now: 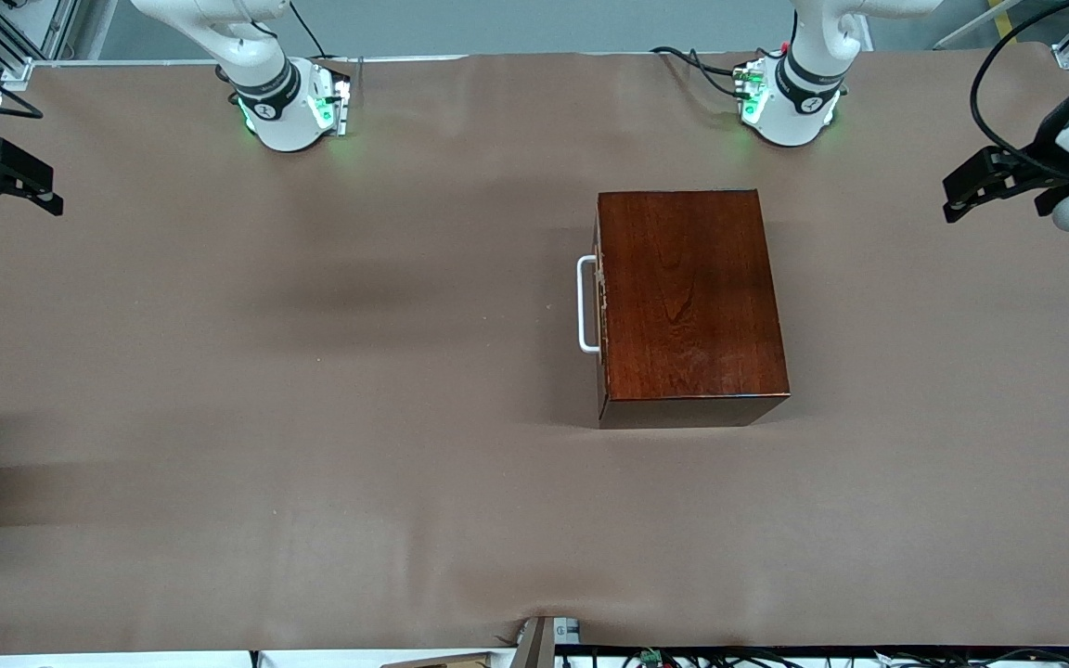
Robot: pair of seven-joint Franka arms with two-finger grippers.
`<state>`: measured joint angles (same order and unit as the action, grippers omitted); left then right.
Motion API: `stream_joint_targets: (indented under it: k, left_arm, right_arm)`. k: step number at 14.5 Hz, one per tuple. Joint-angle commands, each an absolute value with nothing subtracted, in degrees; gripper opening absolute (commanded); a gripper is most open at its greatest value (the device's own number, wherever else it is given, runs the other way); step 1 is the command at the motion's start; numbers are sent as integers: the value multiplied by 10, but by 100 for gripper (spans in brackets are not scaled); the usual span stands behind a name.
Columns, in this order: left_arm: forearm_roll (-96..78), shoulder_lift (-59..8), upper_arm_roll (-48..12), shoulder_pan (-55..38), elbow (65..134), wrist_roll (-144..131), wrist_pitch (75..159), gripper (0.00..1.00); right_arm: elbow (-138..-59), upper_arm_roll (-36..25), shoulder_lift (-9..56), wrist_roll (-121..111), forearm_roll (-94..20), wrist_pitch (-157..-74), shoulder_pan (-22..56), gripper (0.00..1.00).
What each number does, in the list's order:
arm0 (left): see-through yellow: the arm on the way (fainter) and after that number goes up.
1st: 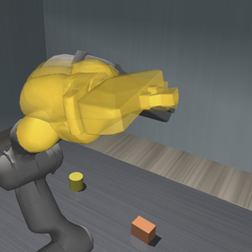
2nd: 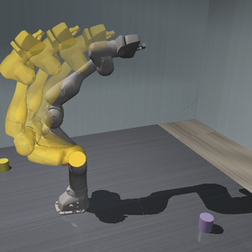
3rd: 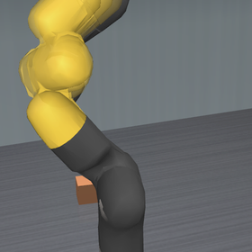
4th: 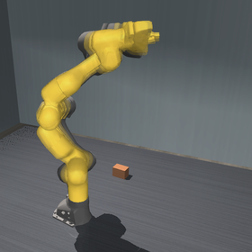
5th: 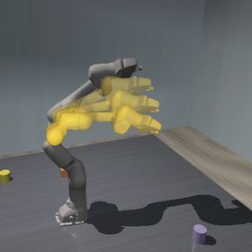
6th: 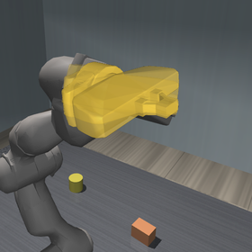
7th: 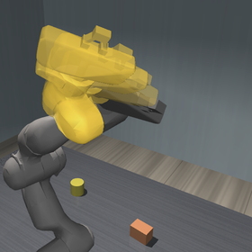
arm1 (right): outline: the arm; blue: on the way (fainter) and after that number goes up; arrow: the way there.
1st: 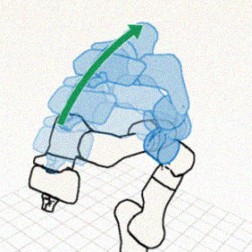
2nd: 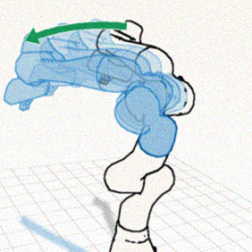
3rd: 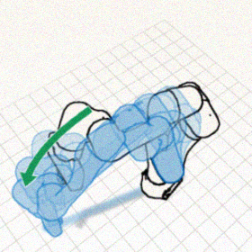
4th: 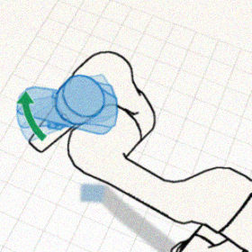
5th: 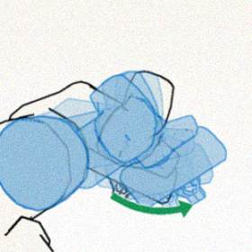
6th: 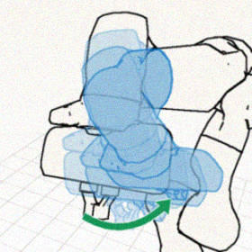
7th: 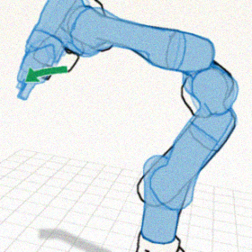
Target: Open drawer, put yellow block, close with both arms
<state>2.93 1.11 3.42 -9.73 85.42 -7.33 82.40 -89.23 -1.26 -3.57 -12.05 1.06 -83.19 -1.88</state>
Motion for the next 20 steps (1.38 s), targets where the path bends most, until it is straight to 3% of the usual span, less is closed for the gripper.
stream_joint_targets:
  k: [1,6,20]
  left_arm:
    - [25,39,-21,-52,898,-58,842,100]
    - [21,76,-19,-55,950,-57,885,100]
    - [1,56,-19,-28,904,-37,854,100]
  right_arm:
    - [-881,-9,-30,-122,13,-830,-21,100]
    - [-882,-9,-30,-122,13,-830,-21,100]
    - [-881,-9,-30,-121,13,-830,-20,100]
